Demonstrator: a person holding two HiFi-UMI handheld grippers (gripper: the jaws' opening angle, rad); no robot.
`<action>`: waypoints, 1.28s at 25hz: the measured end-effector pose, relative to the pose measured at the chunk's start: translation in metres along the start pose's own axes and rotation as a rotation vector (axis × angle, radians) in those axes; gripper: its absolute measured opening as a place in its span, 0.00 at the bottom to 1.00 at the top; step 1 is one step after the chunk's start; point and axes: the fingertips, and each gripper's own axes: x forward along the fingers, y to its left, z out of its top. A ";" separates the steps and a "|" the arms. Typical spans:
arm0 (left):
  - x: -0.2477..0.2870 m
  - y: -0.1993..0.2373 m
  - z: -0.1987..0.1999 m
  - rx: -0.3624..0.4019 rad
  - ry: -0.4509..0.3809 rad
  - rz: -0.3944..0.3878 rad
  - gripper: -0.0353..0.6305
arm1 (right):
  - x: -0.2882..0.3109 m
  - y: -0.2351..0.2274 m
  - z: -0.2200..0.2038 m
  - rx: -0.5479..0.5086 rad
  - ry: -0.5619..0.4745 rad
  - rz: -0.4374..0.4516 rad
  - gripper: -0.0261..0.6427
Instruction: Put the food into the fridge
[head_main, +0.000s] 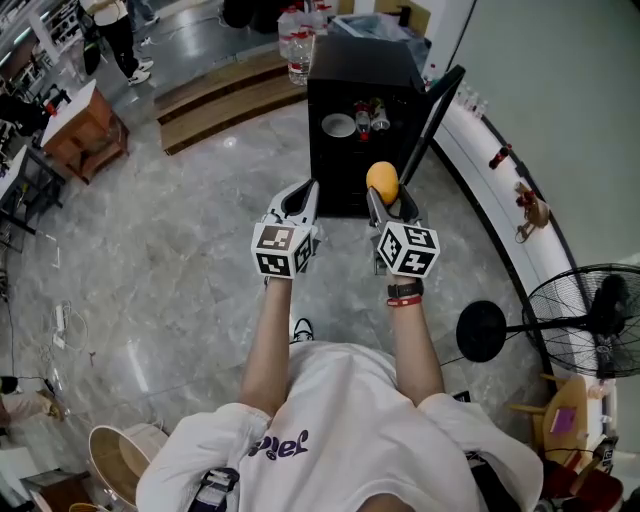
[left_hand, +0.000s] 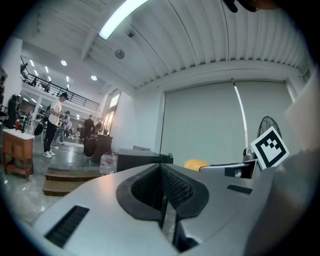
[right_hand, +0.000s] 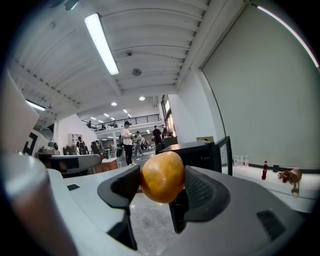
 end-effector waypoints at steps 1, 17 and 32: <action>0.005 0.007 0.002 0.004 -0.002 -0.006 0.08 | 0.009 0.004 0.000 -0.005 0.000 -0.002 0.48; 0.033 0.110 -0.015 -0.001 0.059 -0.120 0.08 | 0.086 0.050 -0.010 0.048 -0.020 -0.114 0.48; 0.110 0.144 -0.065 0.007 0.154 -0.164 0.08 | 0.192 0.029 -0.056 0.156 0.079 -0.059 0.48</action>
